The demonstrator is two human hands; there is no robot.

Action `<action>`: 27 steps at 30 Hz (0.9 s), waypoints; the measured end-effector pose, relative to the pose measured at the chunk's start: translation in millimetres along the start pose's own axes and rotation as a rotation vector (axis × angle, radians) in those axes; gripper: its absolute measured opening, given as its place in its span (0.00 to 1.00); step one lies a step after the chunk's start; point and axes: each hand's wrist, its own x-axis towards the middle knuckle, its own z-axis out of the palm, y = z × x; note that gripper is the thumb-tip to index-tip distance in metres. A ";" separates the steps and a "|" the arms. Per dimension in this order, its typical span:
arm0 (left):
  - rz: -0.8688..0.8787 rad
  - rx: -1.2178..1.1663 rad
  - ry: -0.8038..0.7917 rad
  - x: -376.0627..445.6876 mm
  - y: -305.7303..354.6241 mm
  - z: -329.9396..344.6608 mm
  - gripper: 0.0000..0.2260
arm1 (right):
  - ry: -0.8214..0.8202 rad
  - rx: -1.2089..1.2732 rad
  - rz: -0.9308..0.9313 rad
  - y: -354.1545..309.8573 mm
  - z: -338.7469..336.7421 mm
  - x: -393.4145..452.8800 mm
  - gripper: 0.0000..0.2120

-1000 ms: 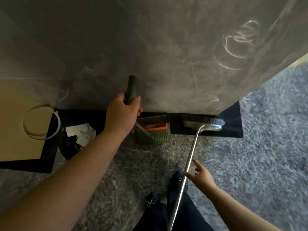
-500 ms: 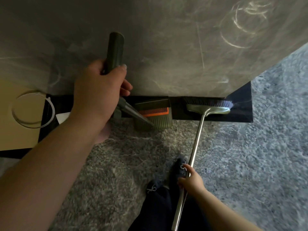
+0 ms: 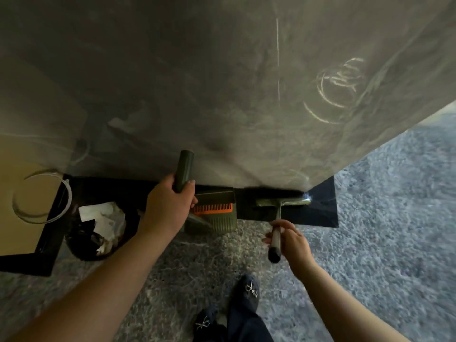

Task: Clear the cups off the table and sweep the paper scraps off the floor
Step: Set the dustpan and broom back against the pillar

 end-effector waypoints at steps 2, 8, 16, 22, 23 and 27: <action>-0.029 0.017 -0.018 1.8 2.5 -2.0 0.08 | 0.003 -0.048 -0.051 -27.4 -6.7 -0.8 0.14; -0.070 0.048 -0.055 6.9 6.4 -4.4 0.09 | 0.150 -0.477 -0.258 -79.3 -15.8 12.1 0.06; -0.081 0.075 -0.064 7.7 8.3 -8.0 0.10 | 0.141 -0.710 -0.392 -114.4 -8.6 21.0 0.10; -0.078 0.071 -0.066 6.5 6.4 -8.5 0.09 | 0.143 -0.749 -0.477 -134.6 4.8 44.4 0.12; -0.074 0.070 -0.067 6.4 7.1 -8.1 0.09 | 0.151 -0.753 -0.482 -137.1 8.1 49.6 0.12; -0.062 0.076 -0.049 8.8 7.1 -5.0 0.10 | 0.102 -0.519 -0.448 -138.4 25.2 71.4 0.09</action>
